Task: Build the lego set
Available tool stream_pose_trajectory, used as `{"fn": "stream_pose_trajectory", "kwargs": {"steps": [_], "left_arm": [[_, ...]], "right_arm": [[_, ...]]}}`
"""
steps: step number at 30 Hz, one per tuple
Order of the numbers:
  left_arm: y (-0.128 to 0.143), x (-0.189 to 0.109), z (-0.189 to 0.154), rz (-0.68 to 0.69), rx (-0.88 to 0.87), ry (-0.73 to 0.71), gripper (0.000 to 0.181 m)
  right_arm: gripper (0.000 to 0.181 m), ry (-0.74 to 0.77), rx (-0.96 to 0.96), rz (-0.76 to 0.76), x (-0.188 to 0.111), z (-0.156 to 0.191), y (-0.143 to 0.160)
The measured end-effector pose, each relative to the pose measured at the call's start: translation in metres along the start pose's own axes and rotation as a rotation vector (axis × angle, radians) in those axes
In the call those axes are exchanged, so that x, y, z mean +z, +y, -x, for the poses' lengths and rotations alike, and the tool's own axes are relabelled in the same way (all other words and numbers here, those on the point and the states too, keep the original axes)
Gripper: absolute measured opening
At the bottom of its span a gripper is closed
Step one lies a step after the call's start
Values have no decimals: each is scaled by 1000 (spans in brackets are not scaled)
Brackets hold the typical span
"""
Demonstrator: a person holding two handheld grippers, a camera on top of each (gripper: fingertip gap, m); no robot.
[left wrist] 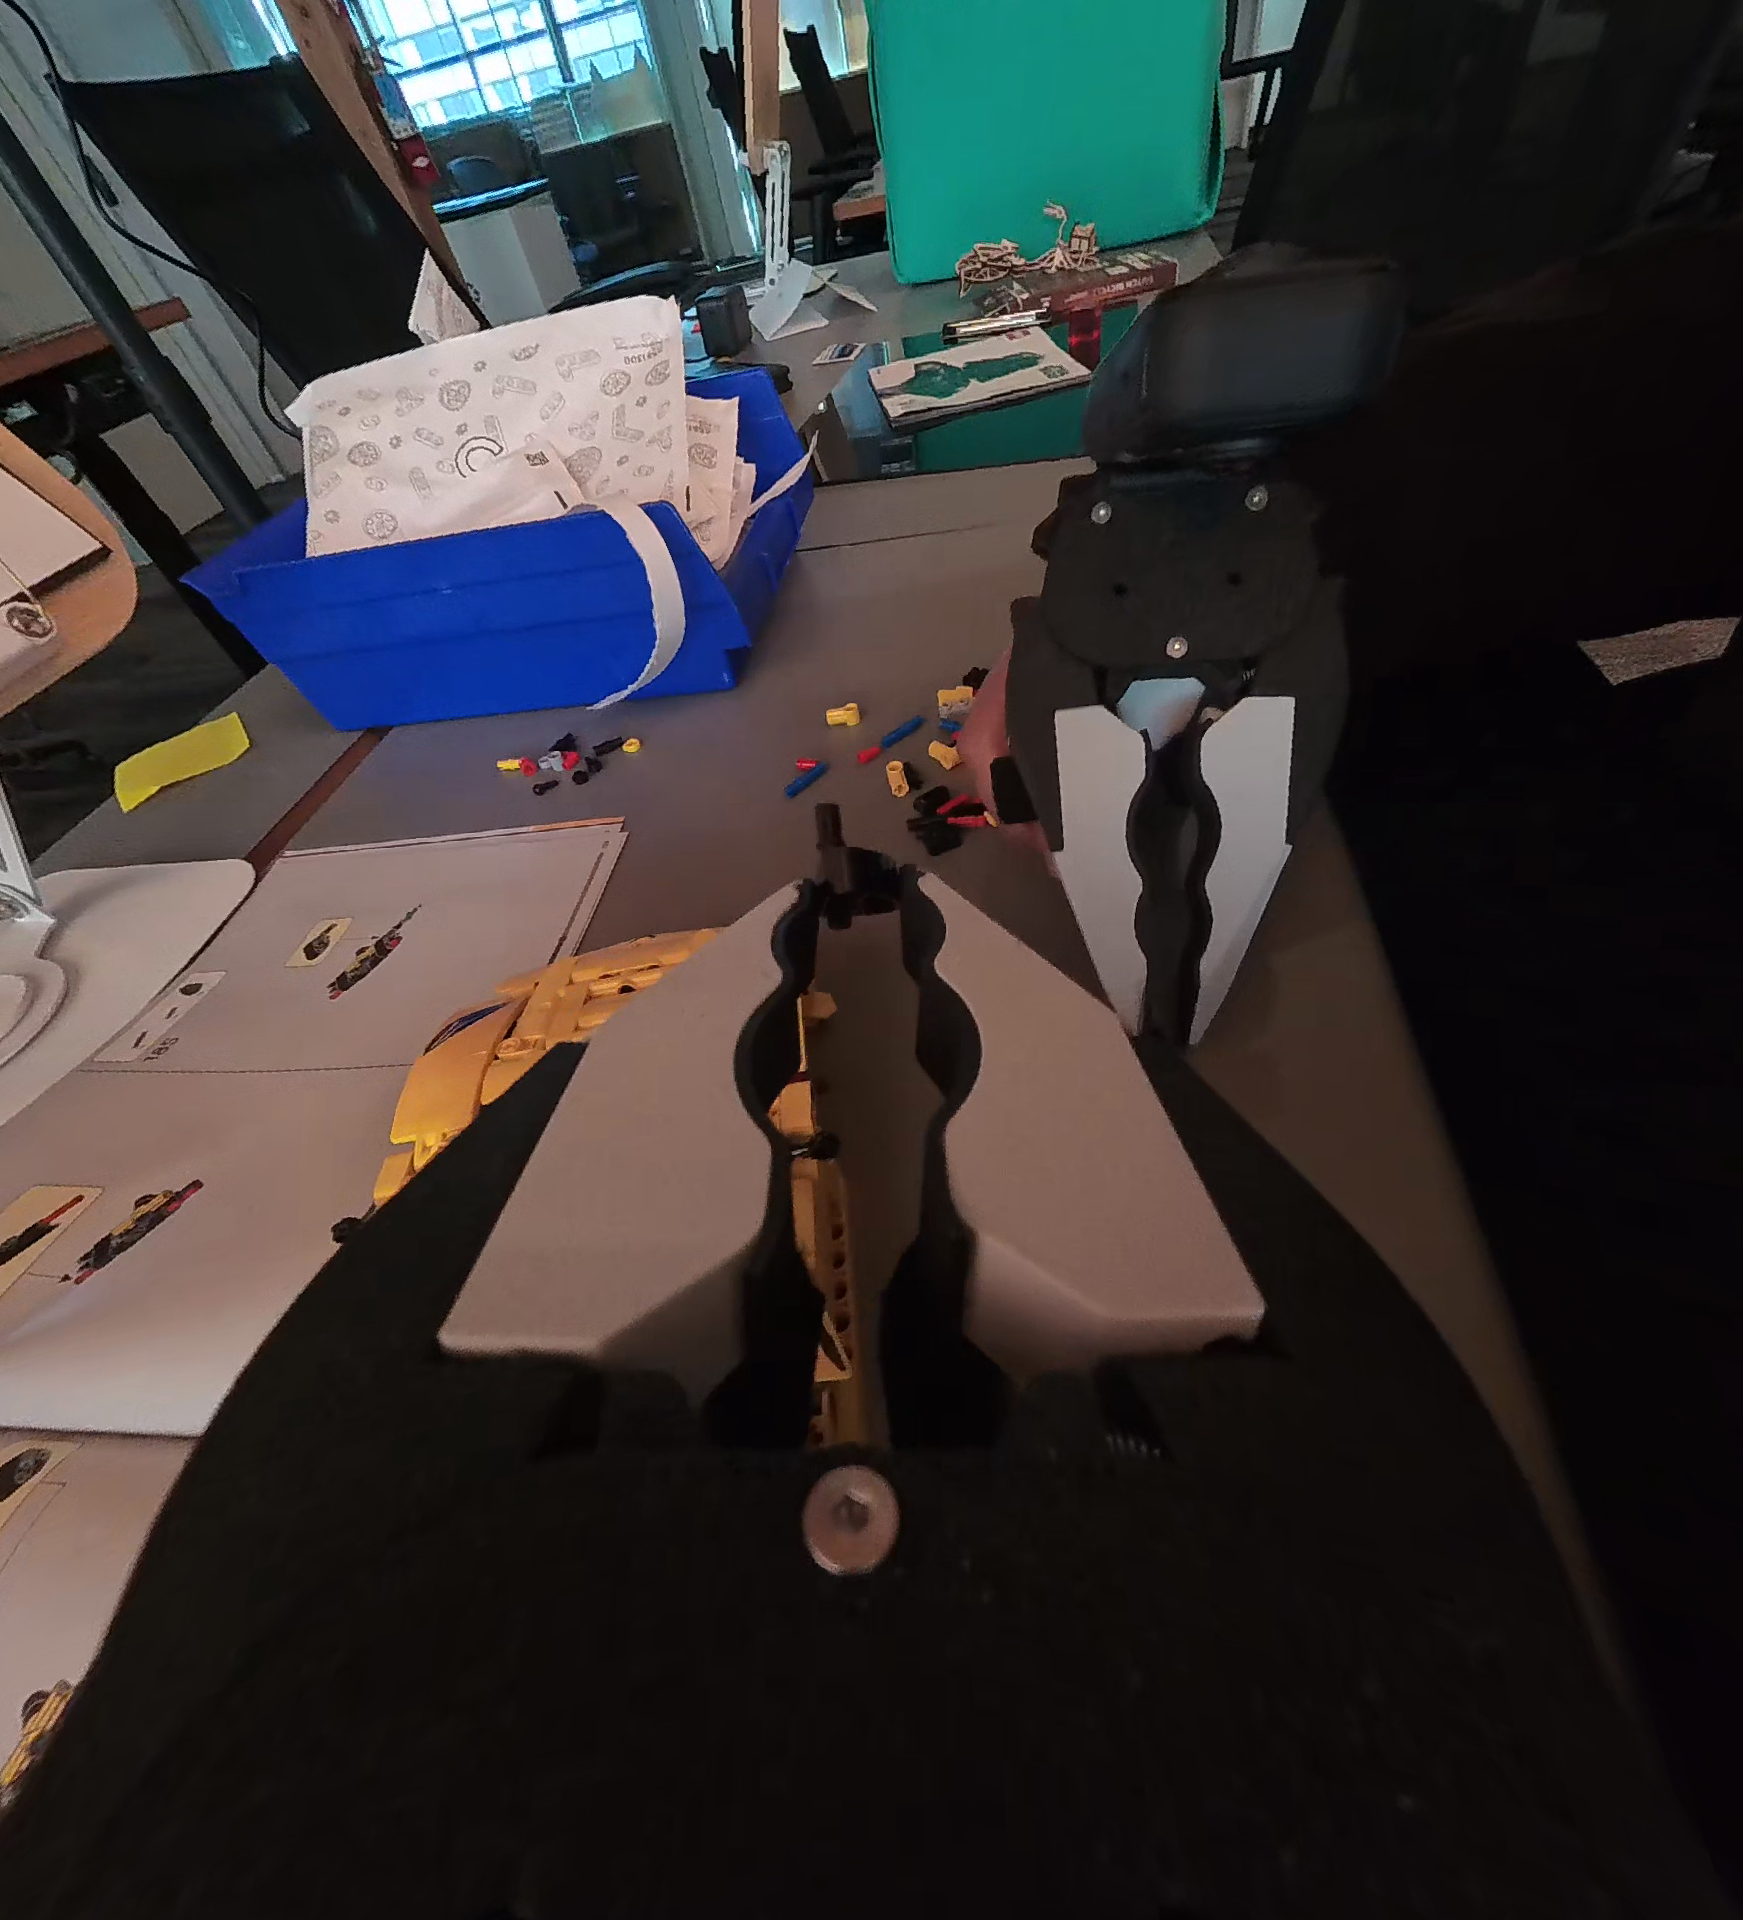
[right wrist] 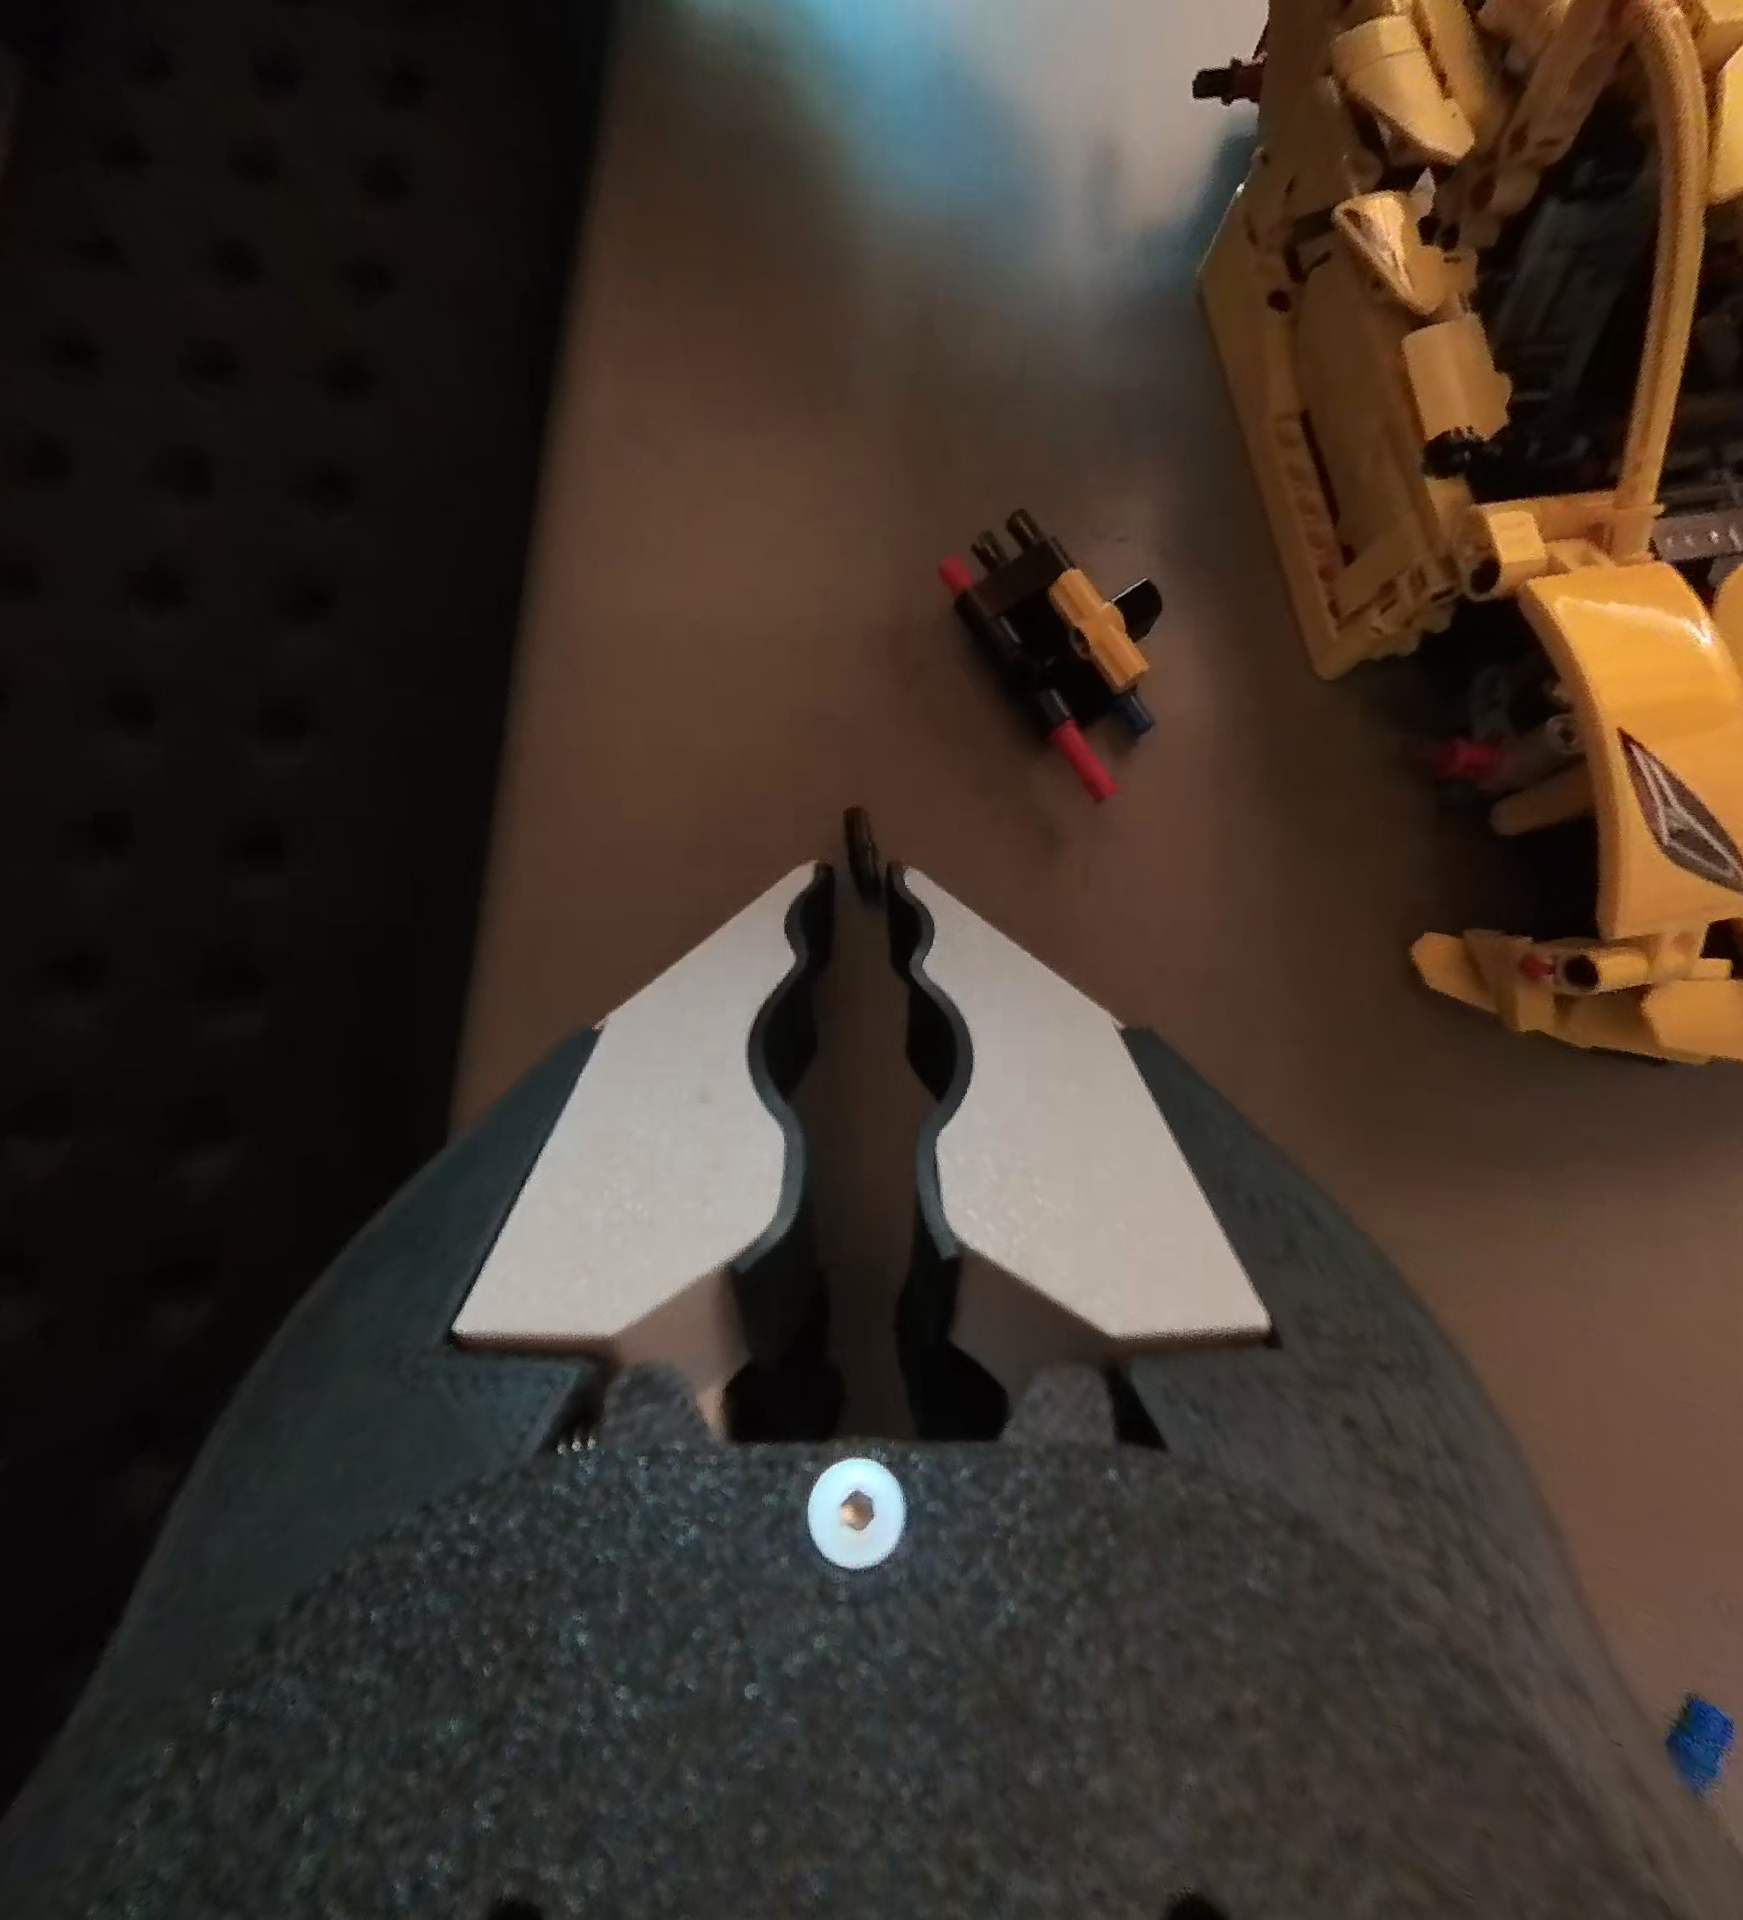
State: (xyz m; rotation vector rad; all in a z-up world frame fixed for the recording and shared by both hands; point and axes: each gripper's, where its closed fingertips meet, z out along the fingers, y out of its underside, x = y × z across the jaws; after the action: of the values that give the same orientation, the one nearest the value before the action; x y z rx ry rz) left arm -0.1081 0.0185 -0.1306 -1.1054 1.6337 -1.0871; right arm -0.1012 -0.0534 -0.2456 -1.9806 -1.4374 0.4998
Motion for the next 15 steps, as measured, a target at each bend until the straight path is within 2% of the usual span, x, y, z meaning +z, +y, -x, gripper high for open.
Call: {"fn": "stream_pose_trajectory", "kwargs": {"steps": [5,7,9,12,15], "left_arm": [[0,0,-1,1,1,0,15],[0,0,0,3,1,-4,15],[-1,-1,1,1,2,-13,15],[-2,-1,4,2,-3,-28,15],[-2,1,5,10,-7,-43,15]], "right_arm": [[4,29,-32,7,1,-2,-1],[4,-2,-7,31,-1,1,-1],[4,-3,46,63,-16,-3,0],[3,115,191,251,-83,-32,37],[3,122,607,640,-163,-32,113]]}}
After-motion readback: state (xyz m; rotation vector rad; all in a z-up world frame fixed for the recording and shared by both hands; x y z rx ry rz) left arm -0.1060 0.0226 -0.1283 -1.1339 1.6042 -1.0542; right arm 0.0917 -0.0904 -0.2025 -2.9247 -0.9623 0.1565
